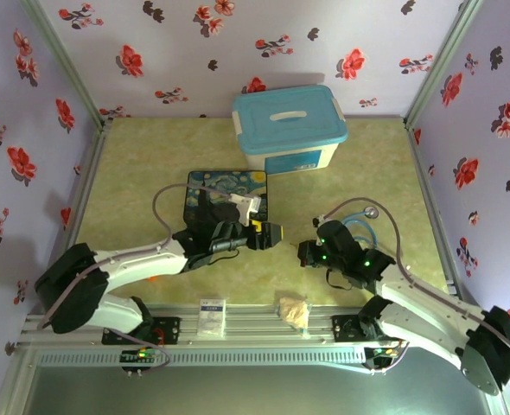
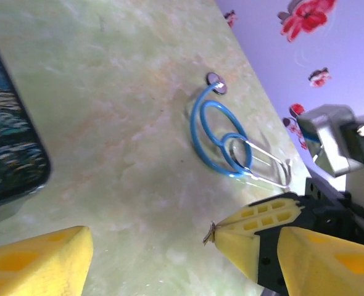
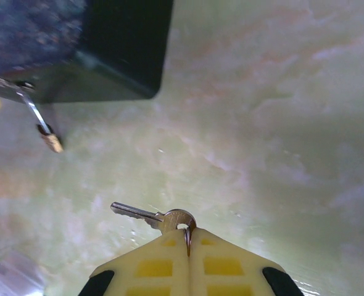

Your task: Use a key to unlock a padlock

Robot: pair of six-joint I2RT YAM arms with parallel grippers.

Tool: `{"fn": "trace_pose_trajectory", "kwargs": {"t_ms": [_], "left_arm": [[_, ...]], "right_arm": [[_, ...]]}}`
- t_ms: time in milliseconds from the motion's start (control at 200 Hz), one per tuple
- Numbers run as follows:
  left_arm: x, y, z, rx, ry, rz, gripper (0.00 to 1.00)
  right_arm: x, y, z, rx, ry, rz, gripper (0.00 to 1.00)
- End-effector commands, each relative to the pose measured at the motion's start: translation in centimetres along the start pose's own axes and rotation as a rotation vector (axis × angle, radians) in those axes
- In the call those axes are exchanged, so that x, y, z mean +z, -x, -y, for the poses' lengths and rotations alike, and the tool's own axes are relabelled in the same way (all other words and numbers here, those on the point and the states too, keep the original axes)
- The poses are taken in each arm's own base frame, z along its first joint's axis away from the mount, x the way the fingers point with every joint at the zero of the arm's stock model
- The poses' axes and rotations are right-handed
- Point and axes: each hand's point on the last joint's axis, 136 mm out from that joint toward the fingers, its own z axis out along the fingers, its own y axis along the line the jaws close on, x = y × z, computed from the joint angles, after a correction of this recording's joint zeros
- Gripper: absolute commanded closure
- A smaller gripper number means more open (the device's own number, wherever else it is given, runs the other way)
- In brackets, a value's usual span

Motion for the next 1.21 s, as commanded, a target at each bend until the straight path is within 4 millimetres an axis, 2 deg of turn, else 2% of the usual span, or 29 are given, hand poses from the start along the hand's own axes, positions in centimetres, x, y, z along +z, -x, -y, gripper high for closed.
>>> {"fn": "trace_pose_trajectory", "kwargs": {"t_ms": [0, 145, 325, 535, 645, 735, 830, 920, 945, 975, 1040, 1045, 1075, 1125, 1200], "left_arm": [[1.0, 0.6, 2.6, -0.034, -0.123, -0.009, 0.27], [1.6, 0.8, 3.3, -0.058, -0.167, -0.009, 0.38], [2.4, 0.2, 3.7, -0.093, -0.201, -0.026, 0.4], [3.2, -0.1, 4.1, -0.107, -0.223, -0.057, 0.61], [3.5, -0.3, 3.8, -0.11, -0.211, -0.069, 0.67], [3.7, -0.4, 3.7, -0.113, -0.208, -0.072, 0.85], [3.6, -0.3, 3.8, -0.113, -0.208, -0.071, 1.0], [3.6, -0.4, 3.8, -0.111, -0.206, -0.074, 1.0], [3.5, -0.3, 3.7, -0.109, -0.204, -0.072, 1.0], [3.4, -0.2, 3.7, -0.104, -0.204, -0.07, 1.0], [2.9, 0.3, 3.6, -0.082, -0.194, -0.065, 1.0], [2.9, 0.4, 3.6, -0.078, -0.194, -0.064, 1.0], [2.6, 0.6, 3.5, -0.053, -0.184, -0.065, 1.0], [1.8, 1.2, 3.5, 0.004, -0.177, -0.071, 1.0], [0.4, 2.1, 3.8, 0.104, -0.21, -0.11, 1.0]], "right_arm": [[-1.4, 2.3, -2.5, 0.001, 0.092, 0.075, 1.0], [-2.0, 3.0, -3.3, 0.0, 0.125, 0.1, 1.0], [-2.1, 3.4, -3.9, 0.011, 0.159, 0.124, 1.0], [-1.9, 3.6, -4.0, 0.002, 0.16, 0.132, 1.0], [-2.0, 3.8, -4.1, 0.007, 0.168, 0.143, 1.0], [-1.8, 3.7, -4.0, 0.011, 0.173, 0.143, 1.0], [-1.6, 3.6, -3.9, 0.01, 0.169, 0.14, 1.0], [-1.6, 3.6, -4.0, 0.008, 0.176, 0.142, 1.0], [-1.6, 3.6, -4.0, 0.003, 0.177, 0.145, 0.94], [-1.7, 3.6, -4.0, -0.006, 0.174, 0.145, 0.83], [-2.2, 4.1, -3.9, -0.041, 0.168, 0.161, 0.41], [-2.2, 4.1, -3.9, -0.041, 0.168, 0.161, 0.41], [-2.6, 4.6, -4.0, -0.062, 0.182, 0.181, 0.27], [-3.3, 5.6, -4.4, -0.095, 0.232, 0.219, 0.22], [-4.7, 7.3, -5.7, -0.119, 0.358, 0.276, 0.22]]}}
